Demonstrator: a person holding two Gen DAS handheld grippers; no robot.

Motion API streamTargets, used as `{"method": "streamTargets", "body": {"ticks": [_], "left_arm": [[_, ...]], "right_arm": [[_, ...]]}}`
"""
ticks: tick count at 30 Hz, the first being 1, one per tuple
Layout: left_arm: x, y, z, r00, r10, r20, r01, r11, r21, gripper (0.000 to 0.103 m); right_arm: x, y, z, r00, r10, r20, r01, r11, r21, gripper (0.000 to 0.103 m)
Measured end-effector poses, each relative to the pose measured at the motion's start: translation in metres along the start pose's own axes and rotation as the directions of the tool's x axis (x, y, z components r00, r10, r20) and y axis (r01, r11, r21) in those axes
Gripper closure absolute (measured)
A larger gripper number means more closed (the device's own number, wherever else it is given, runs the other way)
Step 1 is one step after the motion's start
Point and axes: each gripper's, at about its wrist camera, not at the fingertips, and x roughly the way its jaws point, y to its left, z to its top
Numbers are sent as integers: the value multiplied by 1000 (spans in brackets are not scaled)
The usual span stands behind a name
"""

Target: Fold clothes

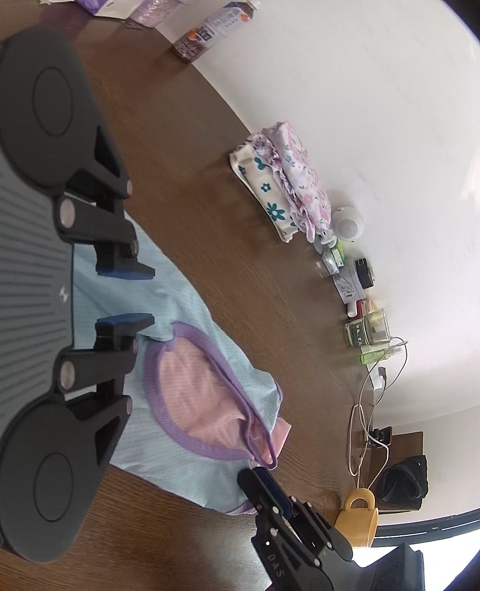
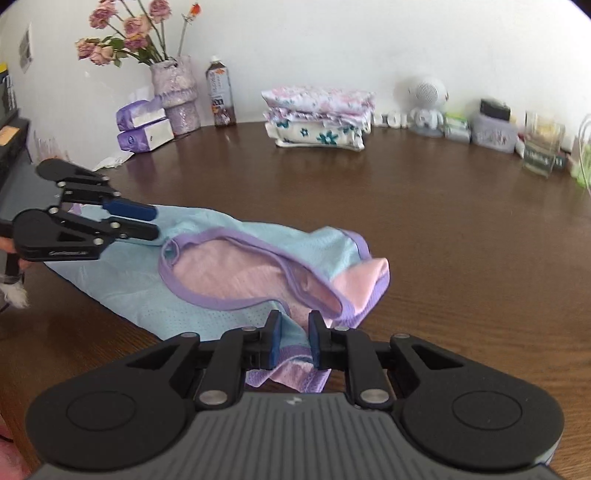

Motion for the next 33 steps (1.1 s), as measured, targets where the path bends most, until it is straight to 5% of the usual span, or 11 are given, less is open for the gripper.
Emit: {"method": "streamTargets", "body": {"ticks": [5, 17, 23, 29, 31, 33], "left_arm": [[-16, 5, -10, 1000, 19, 5, -19, 999, -32, 84], [-21, 15, -24, 1000, 23, 16, -22, 996, -84, 84], [-15, 15, -11, 997, -38, 70, 42, 997, -59, 84], [9, -6, 2, 996, -71, 52, 66, 994, 87, 84], [16, -11, 3, 996, -75, 39, 70, 990, 122, 100], [19, -11, 2, 996, -84, 42, 78, 989, 127, 102]], "right_arm": [[-12, 14, 10, 996, -47, 74, 53, 996, -75, 99], [13, 27, -2, 987, -158, 30, 160, 968, -194, 99], [-6, 45, 15, 992, -77, 101, 92, 984, -151, 94], [18, 91, 27, 995, -18, 98, 41, 970, -241, 86], [27, 98, 27, 996, -10, 87, 31, 968, -247, 86], [35, 102, 25, 998, 6, 70, 11, 970, -241, 86]]}}
